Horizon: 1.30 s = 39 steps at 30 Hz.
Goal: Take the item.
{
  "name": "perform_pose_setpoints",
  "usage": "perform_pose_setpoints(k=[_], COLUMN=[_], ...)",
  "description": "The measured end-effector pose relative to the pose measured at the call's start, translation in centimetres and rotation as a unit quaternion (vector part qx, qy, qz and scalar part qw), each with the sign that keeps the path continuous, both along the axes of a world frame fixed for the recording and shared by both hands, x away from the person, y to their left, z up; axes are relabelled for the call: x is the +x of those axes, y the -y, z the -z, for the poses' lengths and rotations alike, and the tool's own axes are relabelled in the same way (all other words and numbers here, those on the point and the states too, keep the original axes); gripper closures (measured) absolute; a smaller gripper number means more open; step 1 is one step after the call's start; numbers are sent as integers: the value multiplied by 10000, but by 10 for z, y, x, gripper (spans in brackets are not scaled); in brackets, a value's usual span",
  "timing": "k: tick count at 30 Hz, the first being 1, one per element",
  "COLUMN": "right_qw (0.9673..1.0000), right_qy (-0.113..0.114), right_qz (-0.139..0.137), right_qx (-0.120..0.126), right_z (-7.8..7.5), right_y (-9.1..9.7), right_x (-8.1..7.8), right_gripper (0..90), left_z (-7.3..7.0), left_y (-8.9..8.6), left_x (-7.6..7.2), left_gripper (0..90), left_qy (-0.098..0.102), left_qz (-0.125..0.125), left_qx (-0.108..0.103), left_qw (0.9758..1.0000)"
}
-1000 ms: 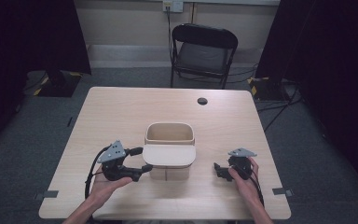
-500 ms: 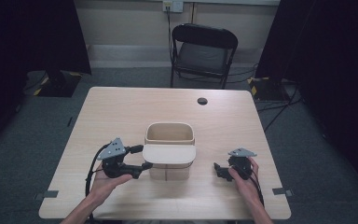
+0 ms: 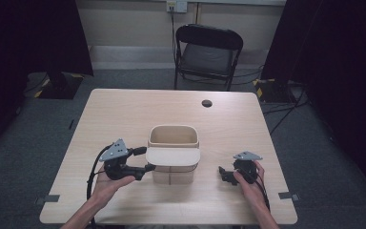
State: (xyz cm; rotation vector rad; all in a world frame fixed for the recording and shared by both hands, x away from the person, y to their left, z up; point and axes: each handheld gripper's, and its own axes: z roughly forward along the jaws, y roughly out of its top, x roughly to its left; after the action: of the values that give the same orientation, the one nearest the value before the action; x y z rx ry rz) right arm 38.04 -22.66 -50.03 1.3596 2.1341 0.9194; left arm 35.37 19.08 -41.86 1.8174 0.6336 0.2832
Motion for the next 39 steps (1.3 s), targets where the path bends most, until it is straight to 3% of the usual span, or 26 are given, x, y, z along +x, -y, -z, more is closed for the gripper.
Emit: perform_pose_setpoints(k=[39], right_qw=[10000], right_qy=[-1], right_qz=[0], right_qx=[0], right_z=[0], right_y=[0], right_x=[0], right_gripper=[136], left_z=[-8], left_y=[0], left_x=[8], left_gripper=[276], left_qy=[-31], left_qz=[17], left_qx=[-158], left_qw=[9999])
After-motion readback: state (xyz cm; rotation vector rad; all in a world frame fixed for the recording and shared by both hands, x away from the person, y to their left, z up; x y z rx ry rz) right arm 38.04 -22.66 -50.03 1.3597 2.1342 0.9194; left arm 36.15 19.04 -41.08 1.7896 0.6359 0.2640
